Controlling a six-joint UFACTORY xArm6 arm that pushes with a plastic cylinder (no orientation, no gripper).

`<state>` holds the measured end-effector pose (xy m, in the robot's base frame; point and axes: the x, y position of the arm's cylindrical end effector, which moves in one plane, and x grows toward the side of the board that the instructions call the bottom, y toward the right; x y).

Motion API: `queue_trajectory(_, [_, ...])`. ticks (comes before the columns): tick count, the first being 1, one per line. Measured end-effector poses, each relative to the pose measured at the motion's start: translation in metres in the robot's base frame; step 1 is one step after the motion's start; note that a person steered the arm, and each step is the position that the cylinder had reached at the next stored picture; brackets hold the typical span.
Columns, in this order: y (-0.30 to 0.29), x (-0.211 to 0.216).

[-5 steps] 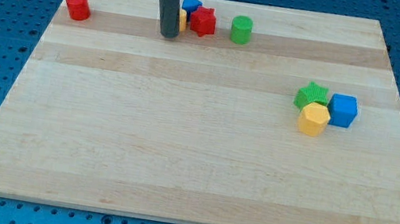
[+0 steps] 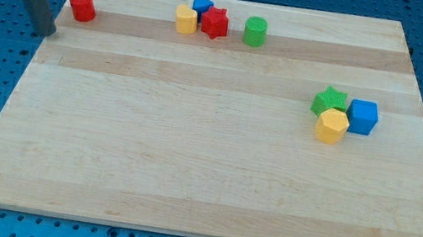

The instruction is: Move the red circle to the top of the yellow heart

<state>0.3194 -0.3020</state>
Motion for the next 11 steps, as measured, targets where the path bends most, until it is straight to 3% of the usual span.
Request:
queue_trajectory(2, [0.096,-0.023])
queue_trajectory(3, [0.018,-0.020])
queue_trajectory(4, [-0.003,-0.022])
queue_trajectory(6, [0.122,-0.070])
queue_trajectory(7, [0.050,-0.069])
queue_trajectory(9, [0.069,-0.122])
queue_trajectory(10, [0.150,-0.077])
queue_trajectory(11, [0.184,-0.065])
